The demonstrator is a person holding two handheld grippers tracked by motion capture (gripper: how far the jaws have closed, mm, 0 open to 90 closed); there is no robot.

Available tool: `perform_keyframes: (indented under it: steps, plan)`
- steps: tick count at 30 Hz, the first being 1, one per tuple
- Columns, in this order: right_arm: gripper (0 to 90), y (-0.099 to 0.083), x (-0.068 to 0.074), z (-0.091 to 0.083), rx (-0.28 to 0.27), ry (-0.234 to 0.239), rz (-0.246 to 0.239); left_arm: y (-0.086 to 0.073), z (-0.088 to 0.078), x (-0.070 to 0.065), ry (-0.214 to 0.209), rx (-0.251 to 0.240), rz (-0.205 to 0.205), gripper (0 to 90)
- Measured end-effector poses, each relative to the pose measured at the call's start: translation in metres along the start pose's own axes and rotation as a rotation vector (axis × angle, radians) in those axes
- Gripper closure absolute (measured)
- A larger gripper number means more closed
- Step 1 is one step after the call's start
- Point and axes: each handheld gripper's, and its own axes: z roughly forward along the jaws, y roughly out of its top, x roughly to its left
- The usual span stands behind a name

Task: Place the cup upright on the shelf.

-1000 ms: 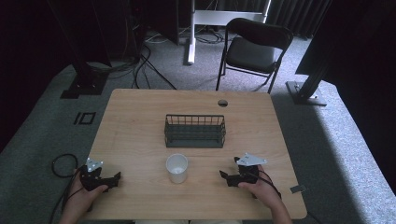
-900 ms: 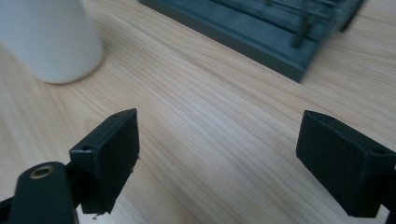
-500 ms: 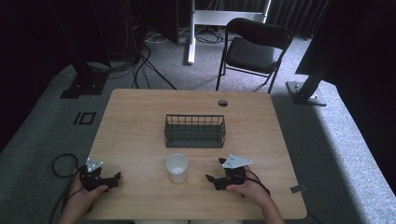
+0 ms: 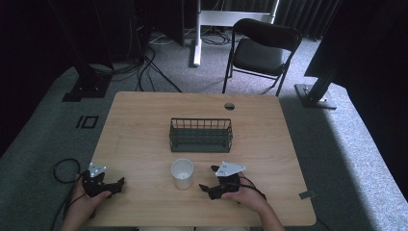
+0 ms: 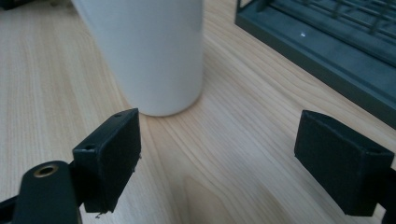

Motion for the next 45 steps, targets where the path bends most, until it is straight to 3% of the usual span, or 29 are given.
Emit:
perform_keyframes:
  steps: [20,31,36,45]
  plan:
    - [14.5,0.021,0.023,0.023,-0.055,0.081,-0.032,0.000,0.000,0.000,0.000,0.000,0.000,1.1]
    - [15.5,0.031,0.028,0.033,-0.093,0.089,-0.055,0.000,0.000,0.000,0.000,0.000,0.000,1.1]
    - [15.3,0.037,0.029,0.036,-0.117,0.101,-0.040,0.000,0.000,0.000,0.000,0.000,0.000,1.1]
    - [14.1,0.044,0.030,0.040,-0.162,0.083,-0.048,0.000,0.000,0.000,0.000,-0.002,-0.002,1.1]
